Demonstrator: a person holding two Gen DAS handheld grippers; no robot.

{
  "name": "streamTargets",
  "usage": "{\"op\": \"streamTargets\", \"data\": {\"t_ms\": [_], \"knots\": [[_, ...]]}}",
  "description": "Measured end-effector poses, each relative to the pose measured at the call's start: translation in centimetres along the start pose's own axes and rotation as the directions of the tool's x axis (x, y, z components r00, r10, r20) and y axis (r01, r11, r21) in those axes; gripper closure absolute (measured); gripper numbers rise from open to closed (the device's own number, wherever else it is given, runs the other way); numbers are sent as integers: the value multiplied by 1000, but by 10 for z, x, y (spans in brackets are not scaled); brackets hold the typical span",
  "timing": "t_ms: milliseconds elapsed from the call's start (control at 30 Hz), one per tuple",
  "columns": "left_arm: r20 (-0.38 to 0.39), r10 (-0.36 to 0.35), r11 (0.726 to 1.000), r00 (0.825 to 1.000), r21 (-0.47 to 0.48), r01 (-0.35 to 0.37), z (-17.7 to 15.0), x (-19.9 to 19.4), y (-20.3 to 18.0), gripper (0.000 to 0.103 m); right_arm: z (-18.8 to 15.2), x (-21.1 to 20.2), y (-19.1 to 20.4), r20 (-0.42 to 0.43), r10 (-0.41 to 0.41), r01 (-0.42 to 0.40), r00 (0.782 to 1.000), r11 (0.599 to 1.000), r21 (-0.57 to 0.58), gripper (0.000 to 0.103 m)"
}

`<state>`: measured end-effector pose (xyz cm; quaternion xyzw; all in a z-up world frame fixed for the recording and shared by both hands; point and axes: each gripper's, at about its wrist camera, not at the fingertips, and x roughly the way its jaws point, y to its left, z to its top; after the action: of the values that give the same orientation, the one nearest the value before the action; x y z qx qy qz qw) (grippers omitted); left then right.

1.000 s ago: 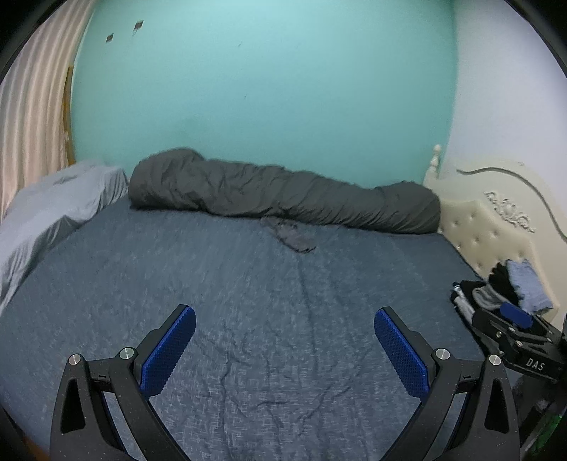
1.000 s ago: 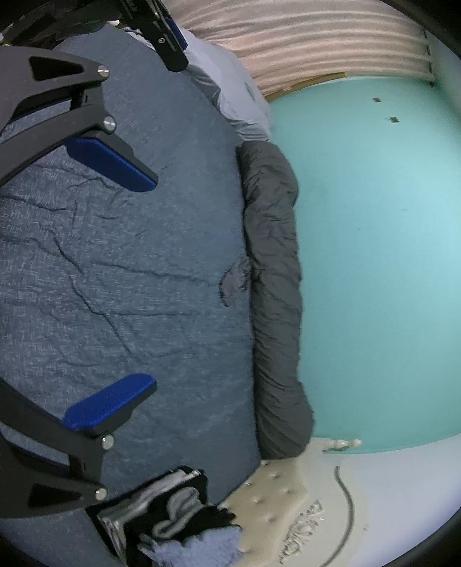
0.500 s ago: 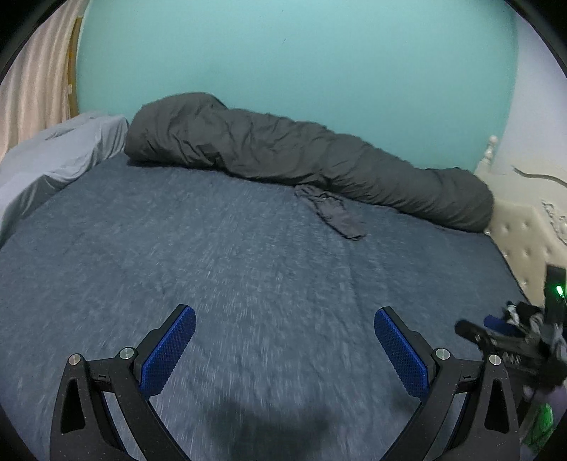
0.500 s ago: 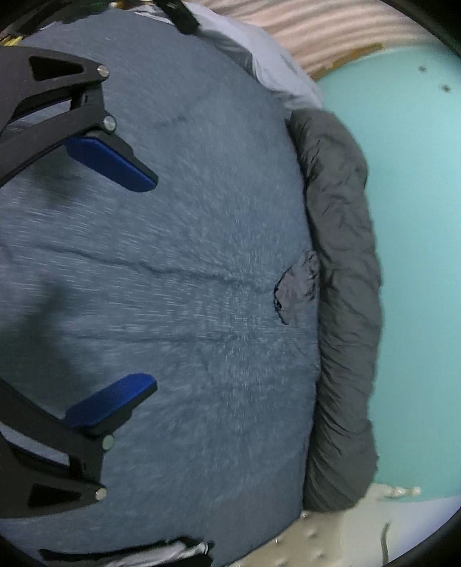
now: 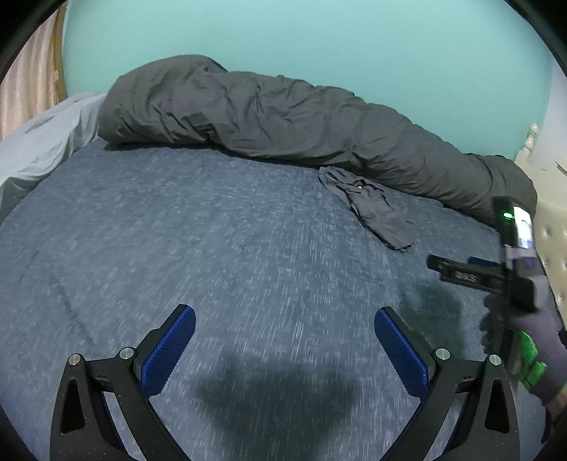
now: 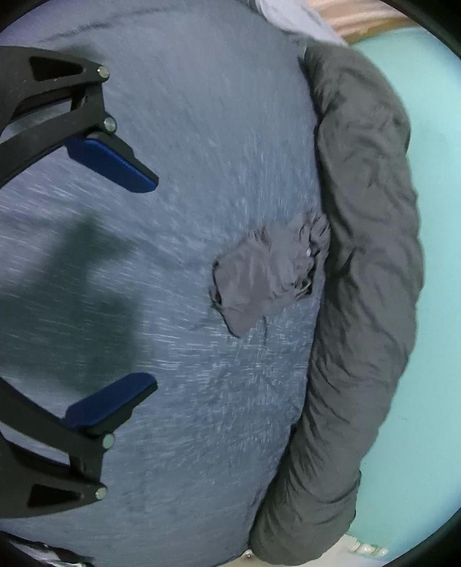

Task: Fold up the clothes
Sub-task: 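Reach the right gripper to the grey briefs and grasp the waistband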

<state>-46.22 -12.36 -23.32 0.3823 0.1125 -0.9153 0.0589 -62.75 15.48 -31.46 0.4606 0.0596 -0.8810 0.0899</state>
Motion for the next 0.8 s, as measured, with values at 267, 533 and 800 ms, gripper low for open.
{"op": "streamTargets", "data": {"t_ms": [267,533,800], "knots": [[-12,-1,999,1000,-35,1,-3,36,12,0,27,79,7,-39,-16,16,999,1000,-8,10],[-5,6,999,1000,-36,-7,-18,43,11,0,39,102,13,-36,-19,17,999,997,-73,99],[26,5,1000,1000,-24,-4,-21,10,6,0,28,26,-6,108,44,-37,993,997,-65,99]]}}
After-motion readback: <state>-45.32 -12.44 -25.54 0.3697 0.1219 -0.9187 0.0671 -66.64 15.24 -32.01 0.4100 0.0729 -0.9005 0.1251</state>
